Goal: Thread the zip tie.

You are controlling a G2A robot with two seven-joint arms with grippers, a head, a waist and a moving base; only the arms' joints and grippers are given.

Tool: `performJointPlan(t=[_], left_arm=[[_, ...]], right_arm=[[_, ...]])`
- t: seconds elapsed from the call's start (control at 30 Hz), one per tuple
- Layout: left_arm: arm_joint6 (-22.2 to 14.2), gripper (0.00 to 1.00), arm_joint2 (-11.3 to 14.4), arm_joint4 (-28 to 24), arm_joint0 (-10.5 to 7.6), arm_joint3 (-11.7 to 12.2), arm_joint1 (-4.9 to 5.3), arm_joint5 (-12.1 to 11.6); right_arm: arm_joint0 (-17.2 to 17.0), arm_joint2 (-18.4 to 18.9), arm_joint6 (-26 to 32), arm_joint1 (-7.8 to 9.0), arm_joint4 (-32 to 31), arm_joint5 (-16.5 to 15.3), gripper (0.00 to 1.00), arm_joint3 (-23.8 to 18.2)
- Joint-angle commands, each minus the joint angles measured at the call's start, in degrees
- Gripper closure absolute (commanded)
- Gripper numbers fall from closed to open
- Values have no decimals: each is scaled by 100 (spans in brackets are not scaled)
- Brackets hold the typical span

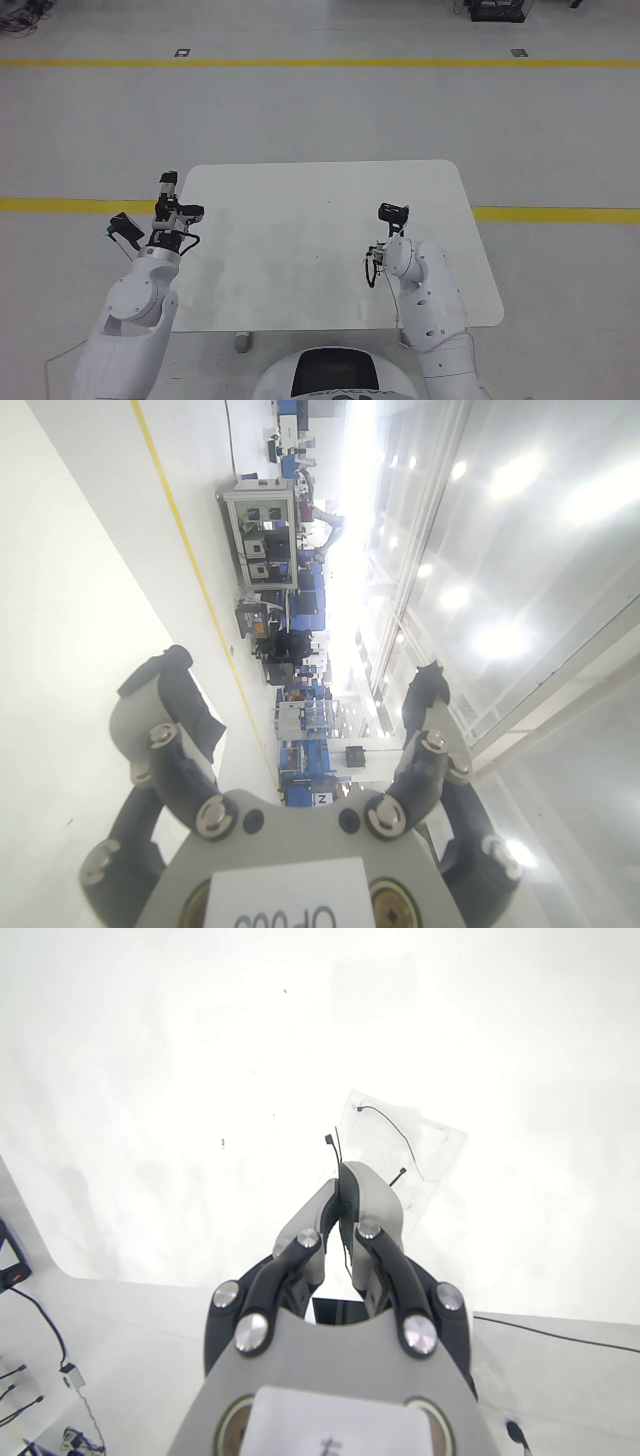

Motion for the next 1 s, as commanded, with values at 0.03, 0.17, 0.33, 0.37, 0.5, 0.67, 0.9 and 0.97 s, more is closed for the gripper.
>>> performJointPlan(t=[0.03, 0.17, 0.33, 0.37, 0.5, 0.67, 0.9, 0.97], left_arm=[[0, 0, 0, 0, 0, 0, 0, 0], [0, 0, 0, 0, 0, 0, 0, 0], [0, 0, 0, 0, 0, 0, 0, 0], [0, 0, 0, 0, 0, 0, 0, 0], [0, 0, 0, 0, 0, 0, 0, 0], [0, 0, 0, 0, 0, 0, 0, 0], [0, 0, 0, 0, 0, 0, 0, 0], [0, 0, 0, 0, 0, 0, 0, 0]], right_arm=[[4, 70, 35, 26, 140, -70, 100, -4], [24, 244, 121, 72, 425, -226, 100, -2], [49, 446, 207, 138, 704, -389, 100, -13], [51, 459, 213, 148, 724, -404, 100, -11], [103, 479, 276, 188, 755, -406, 100, 125], [322, 331, 295, 214, 662, -286, 100, 551], [522, 238, 220, 253, 623, -127, 96, 918], [561, 188, 113, 261, 553, -22, 99, 1002]])
